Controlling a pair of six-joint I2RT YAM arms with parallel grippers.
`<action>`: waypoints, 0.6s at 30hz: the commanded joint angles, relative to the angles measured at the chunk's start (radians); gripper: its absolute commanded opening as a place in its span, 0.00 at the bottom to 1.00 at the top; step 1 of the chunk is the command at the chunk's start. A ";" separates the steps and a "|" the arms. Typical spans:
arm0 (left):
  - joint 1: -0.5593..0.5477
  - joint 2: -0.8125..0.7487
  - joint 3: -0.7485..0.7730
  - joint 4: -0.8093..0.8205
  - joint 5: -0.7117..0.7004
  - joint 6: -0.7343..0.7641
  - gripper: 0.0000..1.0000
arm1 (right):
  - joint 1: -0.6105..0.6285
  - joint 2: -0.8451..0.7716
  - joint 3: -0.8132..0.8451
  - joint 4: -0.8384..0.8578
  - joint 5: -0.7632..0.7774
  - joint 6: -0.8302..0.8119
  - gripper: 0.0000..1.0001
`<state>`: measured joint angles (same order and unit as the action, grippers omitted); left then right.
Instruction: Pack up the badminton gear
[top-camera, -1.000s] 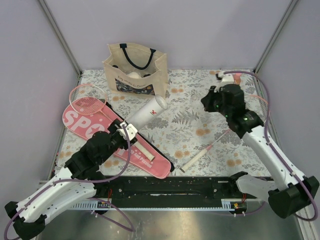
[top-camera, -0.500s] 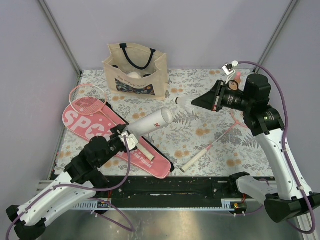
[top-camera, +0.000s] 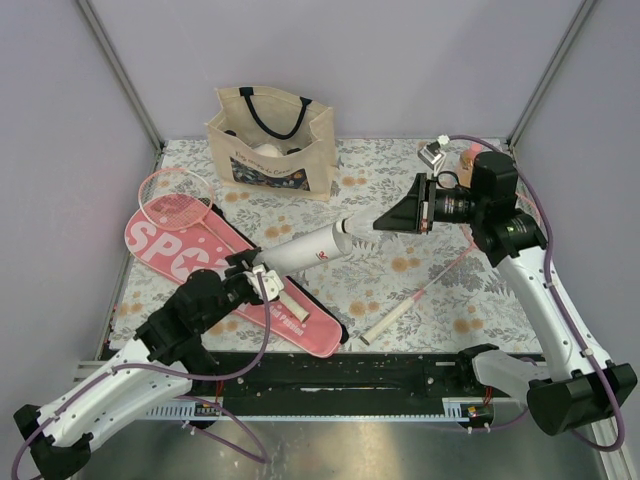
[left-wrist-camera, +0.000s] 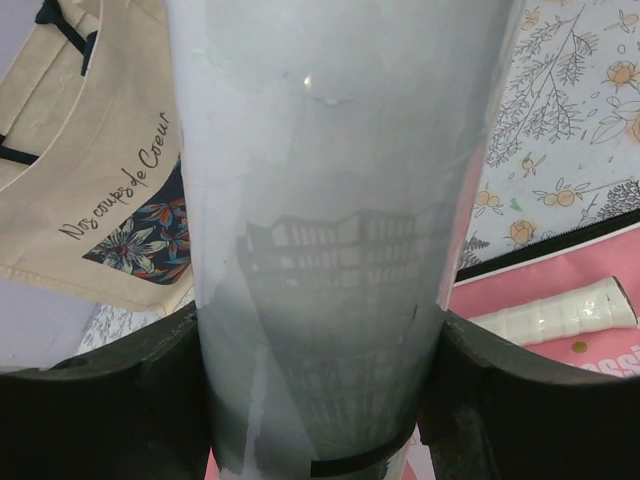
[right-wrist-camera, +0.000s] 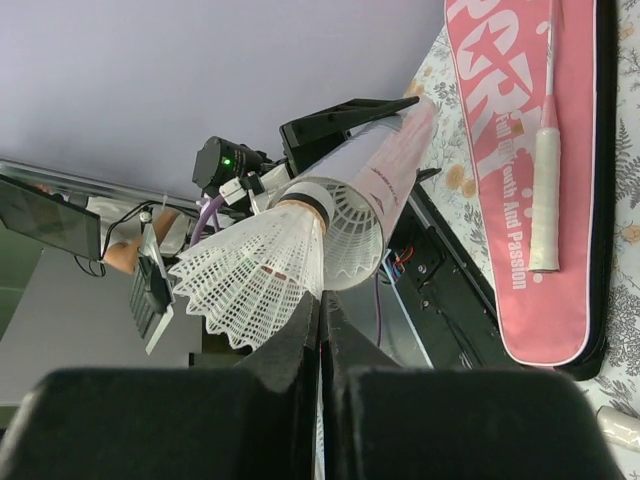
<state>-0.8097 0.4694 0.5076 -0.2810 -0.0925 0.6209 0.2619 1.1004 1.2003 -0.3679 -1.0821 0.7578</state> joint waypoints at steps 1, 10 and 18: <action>0.001 0.018 0.032 0.111 0.062 0.017 0.56 | 0.025 0.019 0.001 0.023 -0.029 0.000 0.00; 0.000 0.031 0.032 0.135 0.089 0.019 0.56 | 0.122 0.082 0.082 -0.221 0.093 -0.163 0.00; -0.002 0.044 0.032 0.135 0.116 0.037 0.56 | 0.181 0.115 0.130 -0.253 0.220 -0.149 0.00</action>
<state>-0.8097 0.5098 0.5076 -0.2512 -0.0139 0.6327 0.4046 1.2060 1.2587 -0.6006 -0.9516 0.6235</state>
